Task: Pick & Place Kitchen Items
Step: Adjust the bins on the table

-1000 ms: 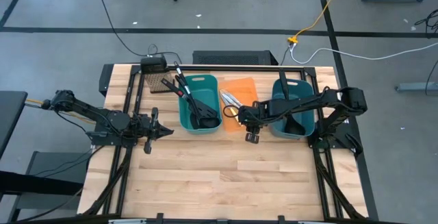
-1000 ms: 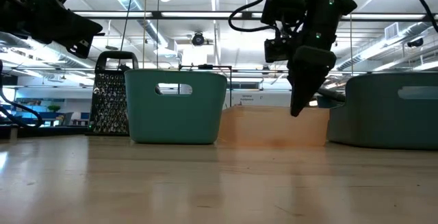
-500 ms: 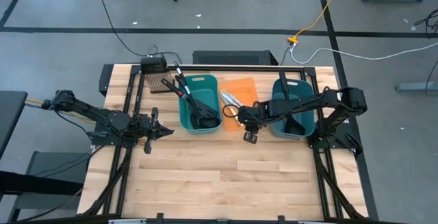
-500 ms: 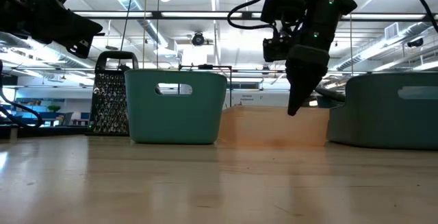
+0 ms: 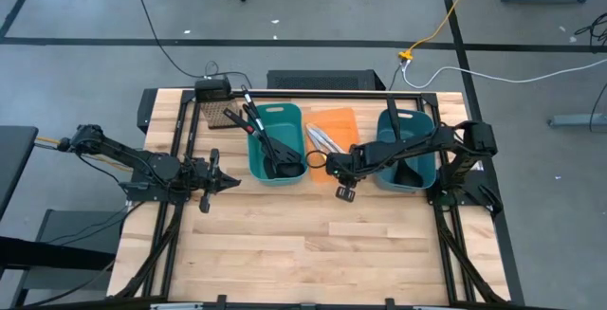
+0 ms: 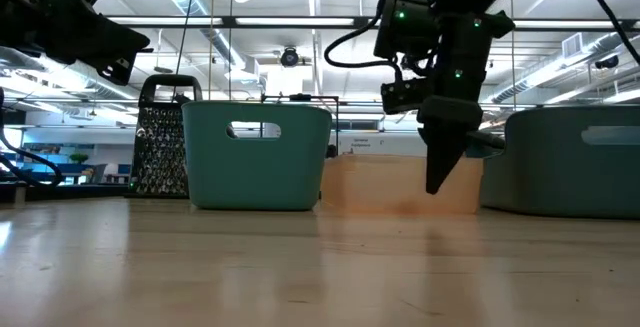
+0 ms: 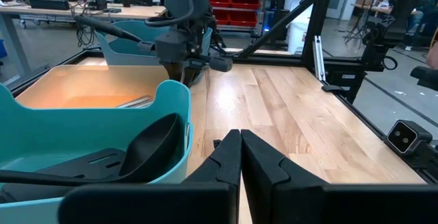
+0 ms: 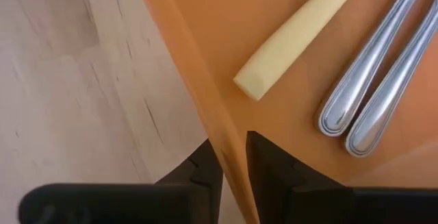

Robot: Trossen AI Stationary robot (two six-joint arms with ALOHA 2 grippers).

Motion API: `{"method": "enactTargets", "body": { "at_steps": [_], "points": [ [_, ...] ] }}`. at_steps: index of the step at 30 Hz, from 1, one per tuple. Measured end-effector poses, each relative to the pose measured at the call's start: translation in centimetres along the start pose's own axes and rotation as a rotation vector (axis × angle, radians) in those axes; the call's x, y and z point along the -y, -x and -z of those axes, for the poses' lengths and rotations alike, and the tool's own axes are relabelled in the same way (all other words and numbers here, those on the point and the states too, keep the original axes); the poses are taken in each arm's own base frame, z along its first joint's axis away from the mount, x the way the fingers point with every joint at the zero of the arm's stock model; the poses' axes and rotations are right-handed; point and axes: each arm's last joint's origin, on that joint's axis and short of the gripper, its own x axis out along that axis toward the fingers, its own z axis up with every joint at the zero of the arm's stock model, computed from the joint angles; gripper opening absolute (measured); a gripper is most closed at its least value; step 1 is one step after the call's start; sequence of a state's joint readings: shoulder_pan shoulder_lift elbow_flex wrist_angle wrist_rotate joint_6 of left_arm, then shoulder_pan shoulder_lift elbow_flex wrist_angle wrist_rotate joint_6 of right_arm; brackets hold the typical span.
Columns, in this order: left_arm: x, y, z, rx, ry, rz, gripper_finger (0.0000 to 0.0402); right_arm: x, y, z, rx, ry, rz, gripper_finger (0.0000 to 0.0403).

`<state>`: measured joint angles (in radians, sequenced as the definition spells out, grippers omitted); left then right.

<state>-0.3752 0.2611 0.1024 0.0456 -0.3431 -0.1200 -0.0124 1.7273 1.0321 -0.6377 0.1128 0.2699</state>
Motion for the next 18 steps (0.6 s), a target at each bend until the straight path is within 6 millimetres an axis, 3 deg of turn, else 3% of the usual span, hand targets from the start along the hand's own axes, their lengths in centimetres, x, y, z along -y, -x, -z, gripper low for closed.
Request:
{"method": "enactTargets", "body": {
  "at_steps": [18],
  "points": [
    [-0.01,0.00,0.13,-0.013,0.002,-0.001,0.0012,0.00,-0.03,-0.09,0.008,-0.057,0.000,0.0041]
  ]
}}
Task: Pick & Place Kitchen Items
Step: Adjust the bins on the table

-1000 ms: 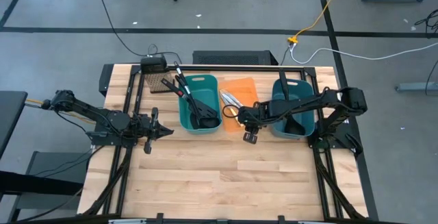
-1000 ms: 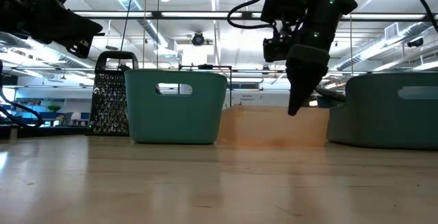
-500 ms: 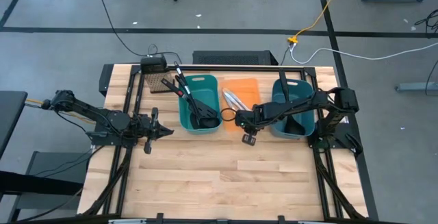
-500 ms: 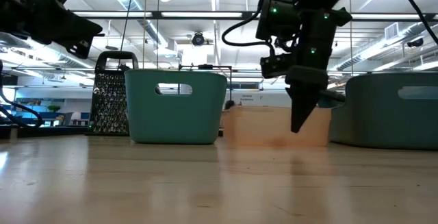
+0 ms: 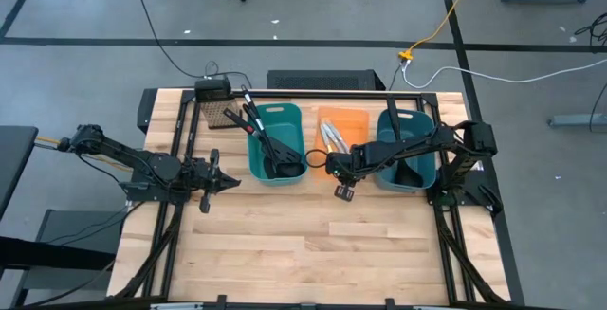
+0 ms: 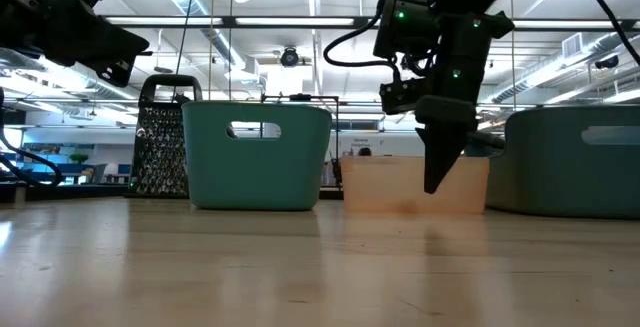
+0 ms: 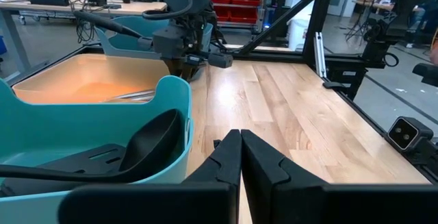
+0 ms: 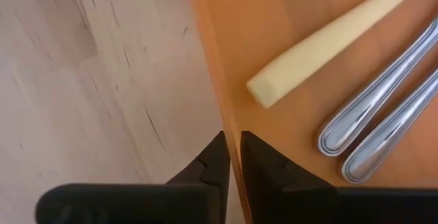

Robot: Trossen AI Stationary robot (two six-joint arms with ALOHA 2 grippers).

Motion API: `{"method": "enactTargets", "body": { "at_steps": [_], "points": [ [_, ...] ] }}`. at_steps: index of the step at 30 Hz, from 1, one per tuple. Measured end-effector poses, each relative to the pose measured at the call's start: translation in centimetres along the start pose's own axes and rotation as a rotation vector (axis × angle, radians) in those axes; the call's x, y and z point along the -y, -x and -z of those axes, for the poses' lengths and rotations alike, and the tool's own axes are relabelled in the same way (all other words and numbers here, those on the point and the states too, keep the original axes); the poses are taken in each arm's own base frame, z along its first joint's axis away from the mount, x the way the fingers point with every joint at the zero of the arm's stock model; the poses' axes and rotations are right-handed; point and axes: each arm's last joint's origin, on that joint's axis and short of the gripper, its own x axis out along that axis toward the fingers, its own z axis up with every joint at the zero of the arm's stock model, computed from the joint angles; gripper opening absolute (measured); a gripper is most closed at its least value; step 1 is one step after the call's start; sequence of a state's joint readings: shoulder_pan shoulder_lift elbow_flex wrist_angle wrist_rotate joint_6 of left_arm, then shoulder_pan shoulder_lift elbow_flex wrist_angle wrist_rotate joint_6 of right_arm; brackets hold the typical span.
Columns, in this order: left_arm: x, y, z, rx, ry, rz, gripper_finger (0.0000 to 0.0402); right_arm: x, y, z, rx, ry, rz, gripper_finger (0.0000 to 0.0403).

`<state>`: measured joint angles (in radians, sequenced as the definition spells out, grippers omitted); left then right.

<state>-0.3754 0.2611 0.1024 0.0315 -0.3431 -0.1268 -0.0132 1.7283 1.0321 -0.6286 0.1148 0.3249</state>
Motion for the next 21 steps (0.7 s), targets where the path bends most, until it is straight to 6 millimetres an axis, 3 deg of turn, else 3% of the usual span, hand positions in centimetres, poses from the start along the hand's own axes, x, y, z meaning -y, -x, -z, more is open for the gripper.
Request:
{"method": "enactTargets", "body": {
  "at_steps": [21],
  "points": [
    [0.00,0.00,-0.01,0.001,0.001,0.001,0.0012,-0.05,0.01,0.37,-0.043,0.314,-0.046,0.0041]
  ]
}}
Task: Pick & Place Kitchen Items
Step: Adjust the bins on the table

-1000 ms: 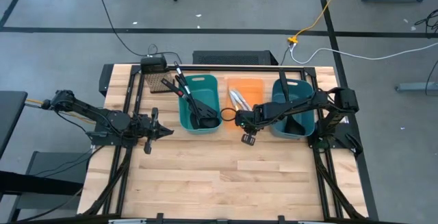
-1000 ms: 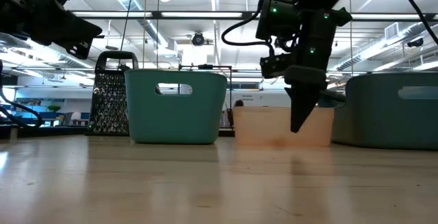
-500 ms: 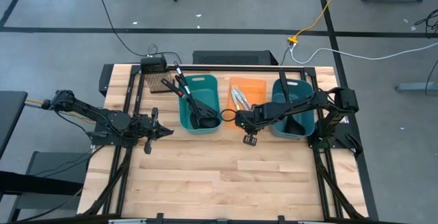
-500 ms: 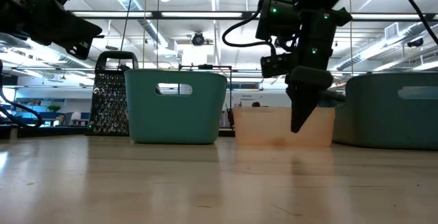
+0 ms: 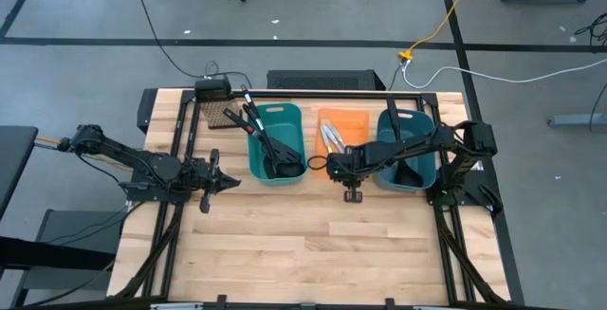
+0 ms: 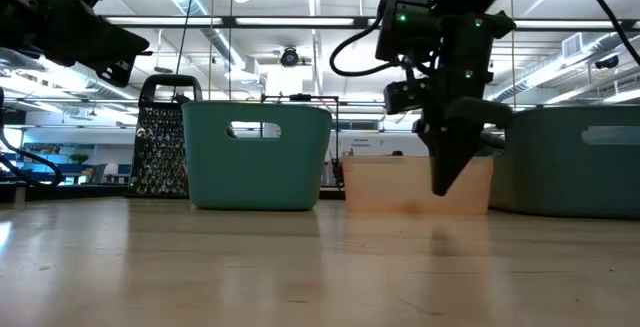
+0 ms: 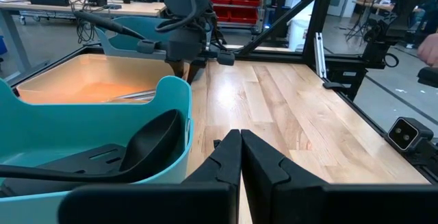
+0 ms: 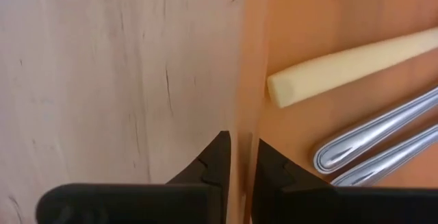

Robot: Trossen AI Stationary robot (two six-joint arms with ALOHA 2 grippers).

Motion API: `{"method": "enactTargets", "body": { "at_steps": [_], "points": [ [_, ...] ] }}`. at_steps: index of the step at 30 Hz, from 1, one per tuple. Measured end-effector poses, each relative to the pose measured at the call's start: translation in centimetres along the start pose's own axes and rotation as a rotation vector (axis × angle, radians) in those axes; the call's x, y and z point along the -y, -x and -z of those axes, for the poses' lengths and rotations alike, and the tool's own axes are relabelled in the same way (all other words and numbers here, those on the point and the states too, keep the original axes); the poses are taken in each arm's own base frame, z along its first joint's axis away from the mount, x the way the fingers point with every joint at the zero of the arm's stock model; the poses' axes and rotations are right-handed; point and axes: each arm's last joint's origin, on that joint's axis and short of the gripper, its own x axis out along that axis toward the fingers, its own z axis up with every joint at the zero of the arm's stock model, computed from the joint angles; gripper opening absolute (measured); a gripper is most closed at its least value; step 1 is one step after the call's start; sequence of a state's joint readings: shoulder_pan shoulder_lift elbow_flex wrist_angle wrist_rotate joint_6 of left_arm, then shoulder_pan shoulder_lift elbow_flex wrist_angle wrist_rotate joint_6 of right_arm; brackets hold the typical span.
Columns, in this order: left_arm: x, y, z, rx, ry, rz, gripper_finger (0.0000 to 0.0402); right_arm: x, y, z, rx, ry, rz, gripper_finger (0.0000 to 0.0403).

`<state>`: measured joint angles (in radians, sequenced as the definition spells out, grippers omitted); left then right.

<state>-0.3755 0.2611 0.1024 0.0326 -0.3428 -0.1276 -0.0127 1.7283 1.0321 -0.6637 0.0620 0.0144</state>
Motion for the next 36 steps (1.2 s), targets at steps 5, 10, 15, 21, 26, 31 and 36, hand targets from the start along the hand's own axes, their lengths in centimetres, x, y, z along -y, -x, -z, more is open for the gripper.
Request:
{"method": "enactTargets", "body": {
  "at_steps": [5,10,15,21,26,31,36],
  "points": [
    [0.00,0.00,0.00,0.000,0.000,-0.001,0.0012,-0.18,0.01,0.05,-0.005,0.063,-0.003,0.0041],
    [0.00,0.00,0.00,0.000,0.000,0.000,0.0012,-0.20,0.01,0.08,-0.007,0.109,-0.011,0.0041],
    [0.00,0.00,0.00,0.000,0.000,0.000,0.0012,-0.31,0.02,0.12,-0.010,0.148,-0.030,0.0041],
    [0.00,0.00,0.00,0.000,0.007,0.000,0.0012,-0.32,0.02,0.22,-0.019,0.210,-0.031,0.0041],
    [0.00,0.00,0.02,-0.002,0.019,0.000,0.0012,-0.29,0.03,0.34,-0.032,0.264,-0.023,0.0041],
    [-0.01,0.00,0.05,-0.005,0.017,-0.001,0.0012,-0.27,0.03,0.35,-0.033,0.269,-0.016,0.0041],
    [-0.01,0.00,0.06,-0.006,0.016,-0.001,0.0012,-0.26,0.03,0.34,-0.033,0.265,-0.015,0.0041]
  ]
}}
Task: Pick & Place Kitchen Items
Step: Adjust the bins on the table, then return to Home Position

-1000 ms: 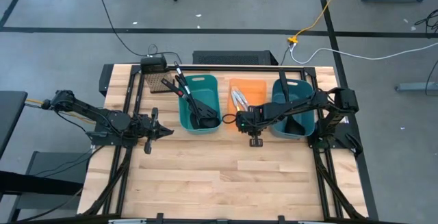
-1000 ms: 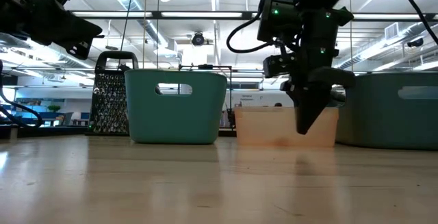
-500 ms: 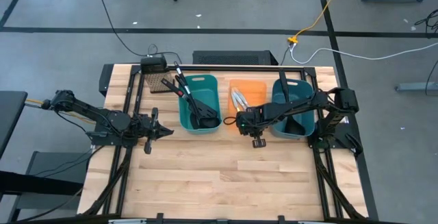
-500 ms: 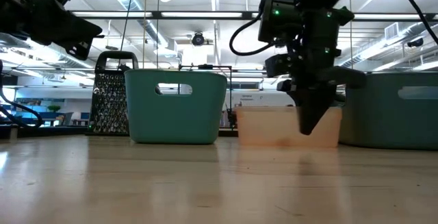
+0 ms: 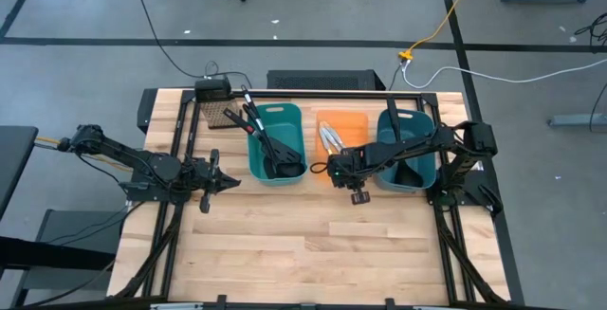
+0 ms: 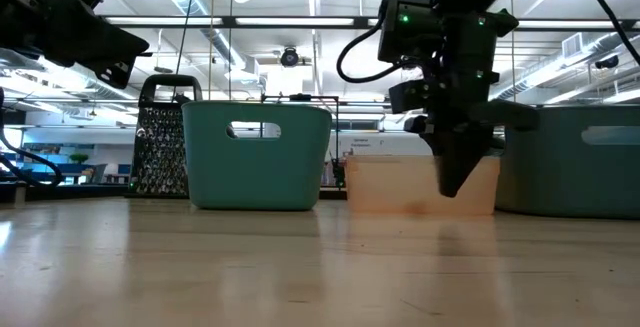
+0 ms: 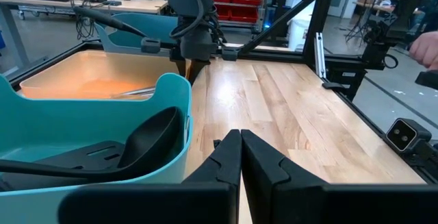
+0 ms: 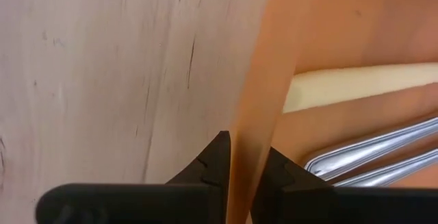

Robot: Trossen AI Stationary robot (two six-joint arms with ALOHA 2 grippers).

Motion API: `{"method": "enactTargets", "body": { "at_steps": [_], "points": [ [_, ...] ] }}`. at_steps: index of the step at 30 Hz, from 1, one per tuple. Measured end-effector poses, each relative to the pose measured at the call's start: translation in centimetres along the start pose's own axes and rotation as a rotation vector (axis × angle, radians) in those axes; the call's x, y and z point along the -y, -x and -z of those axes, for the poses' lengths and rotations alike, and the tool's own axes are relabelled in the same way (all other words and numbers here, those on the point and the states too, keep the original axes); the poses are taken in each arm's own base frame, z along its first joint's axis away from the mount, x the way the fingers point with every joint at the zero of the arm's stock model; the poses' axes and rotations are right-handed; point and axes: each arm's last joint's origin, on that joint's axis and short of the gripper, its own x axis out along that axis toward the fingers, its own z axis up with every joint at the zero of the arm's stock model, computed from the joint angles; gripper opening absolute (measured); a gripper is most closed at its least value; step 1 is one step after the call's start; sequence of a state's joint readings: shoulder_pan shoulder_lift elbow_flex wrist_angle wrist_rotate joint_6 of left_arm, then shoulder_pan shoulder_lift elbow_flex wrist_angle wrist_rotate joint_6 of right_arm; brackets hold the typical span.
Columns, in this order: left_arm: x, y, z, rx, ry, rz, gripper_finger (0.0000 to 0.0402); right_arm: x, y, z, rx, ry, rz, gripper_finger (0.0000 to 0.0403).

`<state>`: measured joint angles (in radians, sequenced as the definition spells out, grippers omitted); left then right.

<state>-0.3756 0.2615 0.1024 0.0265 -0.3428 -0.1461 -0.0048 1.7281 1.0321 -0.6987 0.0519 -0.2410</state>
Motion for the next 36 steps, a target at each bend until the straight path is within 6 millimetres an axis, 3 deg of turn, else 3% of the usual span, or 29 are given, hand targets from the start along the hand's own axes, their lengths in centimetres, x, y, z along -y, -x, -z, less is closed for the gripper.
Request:
{"method": "enactTargets", "body": {
  "at_steps": [7,17,21,25,31,34,36],
  "points": [
    [0.0,0.0,0.0,0.000,-0.001,0.000,0.0012,0.1,0.1,-0.1,0.014,-0.057,0.011,0.0048],
    [0.0,0.0,0.0,0.000,-0.007,0.000,0.0012,0.2,2.1,0.0,0.083,-0.135,0.044,0.0118],
    [0.0,0.0,0.0,0.002,-0.030,0.000,0.0012,0.3,4.9,0.4,0.169,-0.204,0.085,0.0141],
    [0.1,0.1,-0.6,0.013,-0.079,0.021,0.0011,-0.8,9.0,1.0,0.340,-0.195,0.100,0.0140],
    [0.2,0.5,-2.5,0.035,-0.164,0.021,0.0005,-3.4,16.0,2.6,0.704,-0.116,0.081,0.0072],
    [0.1,0.9,-3.4,0.020,-0.207,-0.036,0.0005,-4.4,18.4,4.2,0.827,-0.088,0.066,0.0019],
    [0.0,1.1,-4.1,0.037,-0.239,-0.065,0.0004,-4.8,19.5,5.7,0.911,-0.073,0.061,0.0009]
  ]
}}
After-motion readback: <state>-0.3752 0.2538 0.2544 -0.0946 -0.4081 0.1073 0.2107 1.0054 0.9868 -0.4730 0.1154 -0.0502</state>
